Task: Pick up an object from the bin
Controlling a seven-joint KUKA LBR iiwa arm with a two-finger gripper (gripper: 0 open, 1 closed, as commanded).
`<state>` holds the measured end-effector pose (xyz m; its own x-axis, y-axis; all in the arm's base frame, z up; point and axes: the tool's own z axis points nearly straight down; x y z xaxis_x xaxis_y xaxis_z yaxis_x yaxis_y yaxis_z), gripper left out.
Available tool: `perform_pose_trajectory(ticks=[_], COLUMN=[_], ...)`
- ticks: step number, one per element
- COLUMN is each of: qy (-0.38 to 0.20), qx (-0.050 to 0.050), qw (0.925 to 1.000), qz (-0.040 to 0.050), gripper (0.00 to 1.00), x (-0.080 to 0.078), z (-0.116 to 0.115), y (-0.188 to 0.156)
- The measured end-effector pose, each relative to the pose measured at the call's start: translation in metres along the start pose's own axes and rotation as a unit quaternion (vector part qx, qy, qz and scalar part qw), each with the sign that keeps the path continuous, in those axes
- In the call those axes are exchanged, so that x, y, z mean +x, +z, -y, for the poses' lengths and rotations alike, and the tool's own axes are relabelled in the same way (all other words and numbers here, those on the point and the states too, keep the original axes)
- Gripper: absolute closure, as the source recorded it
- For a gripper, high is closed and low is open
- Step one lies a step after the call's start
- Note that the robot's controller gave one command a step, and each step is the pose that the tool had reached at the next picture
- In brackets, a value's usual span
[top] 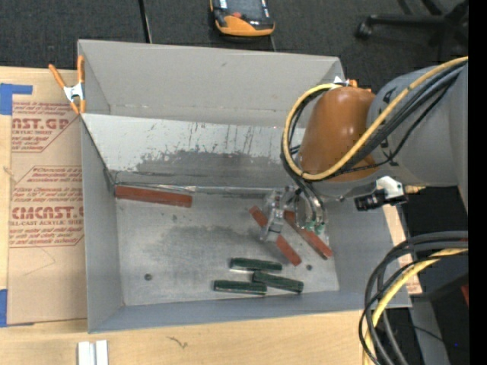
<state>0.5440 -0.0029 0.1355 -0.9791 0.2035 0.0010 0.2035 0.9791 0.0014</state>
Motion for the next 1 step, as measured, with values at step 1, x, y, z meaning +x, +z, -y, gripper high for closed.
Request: perform_pose_trajectory(ticks=[1], qy=[0.0], qx=[0.0], qw=[1.0], qz=[0.0025], gripper=[1.0], x=[-0.0011], z=[-0.0002], y=[-0.0148])
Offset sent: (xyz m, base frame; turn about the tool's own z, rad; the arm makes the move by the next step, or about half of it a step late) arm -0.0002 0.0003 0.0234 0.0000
